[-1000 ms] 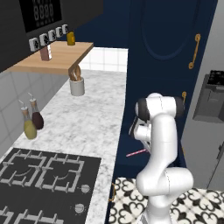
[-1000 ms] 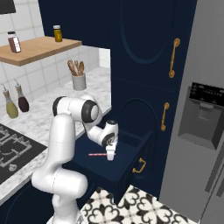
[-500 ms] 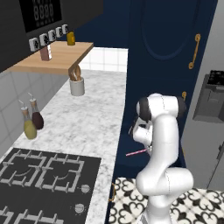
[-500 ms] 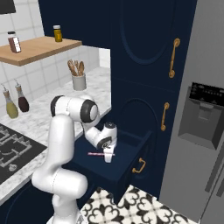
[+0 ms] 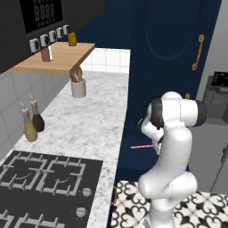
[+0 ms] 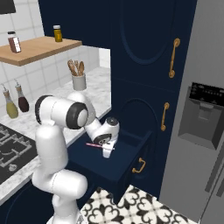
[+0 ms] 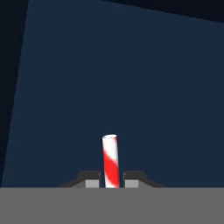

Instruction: Take a straw from the drawer in front and place it inside the glass cup on the dining counter.

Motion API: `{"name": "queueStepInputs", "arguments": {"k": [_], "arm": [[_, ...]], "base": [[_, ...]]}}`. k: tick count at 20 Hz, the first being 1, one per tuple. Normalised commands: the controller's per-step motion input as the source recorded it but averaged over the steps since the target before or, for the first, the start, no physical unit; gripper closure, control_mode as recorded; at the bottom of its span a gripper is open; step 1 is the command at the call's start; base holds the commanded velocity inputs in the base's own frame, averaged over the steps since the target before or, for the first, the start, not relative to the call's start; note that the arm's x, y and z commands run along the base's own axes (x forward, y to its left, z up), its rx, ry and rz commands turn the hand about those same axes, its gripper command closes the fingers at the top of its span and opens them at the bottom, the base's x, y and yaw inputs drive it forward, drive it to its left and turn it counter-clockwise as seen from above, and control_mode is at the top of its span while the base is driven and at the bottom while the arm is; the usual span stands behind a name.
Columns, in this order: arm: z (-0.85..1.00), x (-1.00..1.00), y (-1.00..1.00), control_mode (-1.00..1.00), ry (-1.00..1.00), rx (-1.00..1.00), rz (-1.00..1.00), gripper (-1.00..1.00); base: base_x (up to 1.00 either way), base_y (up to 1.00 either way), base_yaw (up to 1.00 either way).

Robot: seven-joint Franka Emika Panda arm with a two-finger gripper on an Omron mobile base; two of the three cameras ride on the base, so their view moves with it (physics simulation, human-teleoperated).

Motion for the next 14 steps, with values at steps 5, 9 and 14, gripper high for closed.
{"name": "queueStepInputs", "arguments": {"k": [5, 9, 14], "arm": [[1.0, 0.0, -0.41, -1.0, 0.11, 0.0, -0.01, 1.0], [1.0, -0.02, -0.1, -1.0, 0.04, 0.0, 0.0, 1.0], [1.0, -0.27, 0.0, -1.0, -0.04, 0.0, 0.02, 1.0]], "base": [[0.0, 0.0, 0.0], [0.0, 0.0, 0.0], [0.0, 0.0, 0.0]]}}
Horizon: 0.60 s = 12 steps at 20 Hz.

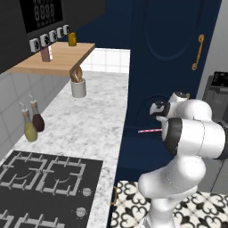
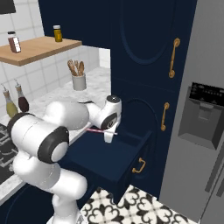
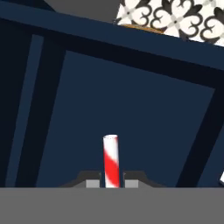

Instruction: Take a straw from the drawer in front and place it inside the glass cup on the dining counter.

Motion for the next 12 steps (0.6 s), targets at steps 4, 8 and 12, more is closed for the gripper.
{"name": "queueStepInputs", "arguments": {"k": [4, 8, 12], "arm": [[1.0, -0.45, 0.0, -1.0, 0.0, -0.02, 0.09, 1.0], [1.0, -0.56, 0.16, -1.0, -0.06, -0.12, 0.18, 1.0], [1.0, -0.53, 0.41, -1.0, -0.13, -0.24, 0.27, 1.0]], "base": [[0.0, 0.0, 0.0], [0.0, 0.0, 0.0], [0.0, 0.0, 0.0]]}}
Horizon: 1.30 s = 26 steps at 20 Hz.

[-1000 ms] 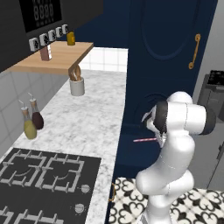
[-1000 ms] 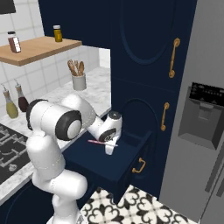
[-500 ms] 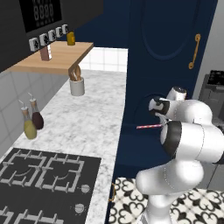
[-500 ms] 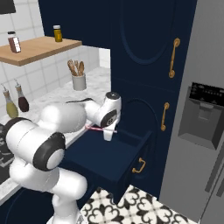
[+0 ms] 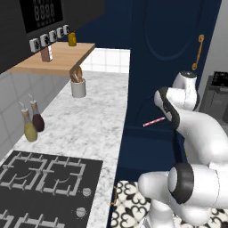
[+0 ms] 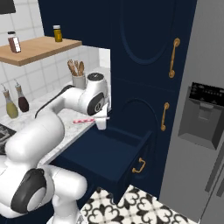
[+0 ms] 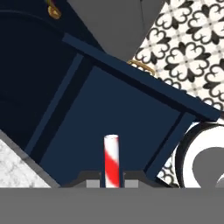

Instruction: Take a straw from the drawer in front and place it inside the glass cup on the dining counter.

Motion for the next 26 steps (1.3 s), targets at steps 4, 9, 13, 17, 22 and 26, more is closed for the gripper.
{"name": "queueStepInputs", "arguments": {"k": [4, 9, 13, 17, 22, 26], "arm": [[1.0, -0.42, 0.34, -1.0, -0.18, -0.26, 0.33, 1.0], [1.0, -0.28, 0.33, -1.0, -0.22, -0.15, 0.35, 1.0], [0.81, -0.39, 0.24, -1.0, -0.32, -0.02, 0.3, 1.0], [0.54, -0.59, 0.03, -1.0, -0.35, -0.03, 0.19, 1.0], [0.07, -0.16, 0.0, 1.0, -0.07, -0.01, 0.02, 1.0], [0.0, 0.0, 0.0, 1.0, 0.0, 0.0, 0.0, 1.0]], "base": [[0.0, 0.0, 0.0], [0.0, 0.0, 0.0], [0.0, 0.0, 0.0], [0.0, 0.0, 0.0], [-0.79, 0.0, 0.01], [-1.0, -0.02, 0.0]]}}
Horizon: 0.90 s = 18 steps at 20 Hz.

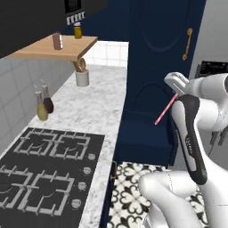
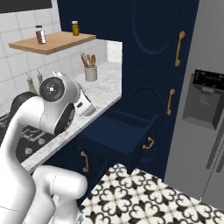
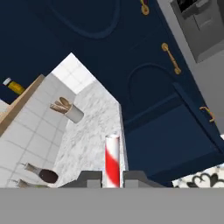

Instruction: Take a straw from the drawer in front and place it inside the glass cup on the dining counter.

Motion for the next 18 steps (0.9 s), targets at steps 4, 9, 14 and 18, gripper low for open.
{"name": "queueStepInputs", "arguments": {"k": [4, 9, 14, 18], "arm": [[0.0, 0.0, 0.0, 1.0, 0.0, 0.0, 0.0, 1.0], [0.0, 0.0, 0.0, 1.0, 0.0, 0.0, 0.0, 1.0], [0.0, 0.0, 0.0, 1.0, 0.0, 0.0, 0.0, 1.0], [0.0, 0.0, 0.0, 1.0, 0.0, 0.0, 0.0, 1.0]], "base": [[-0.89, -0.5, -0.07], [-0.35, -0.98, -0.29], [-0.12, -0.96, -0.61], [0.0, -0.63, -0.82]]}}
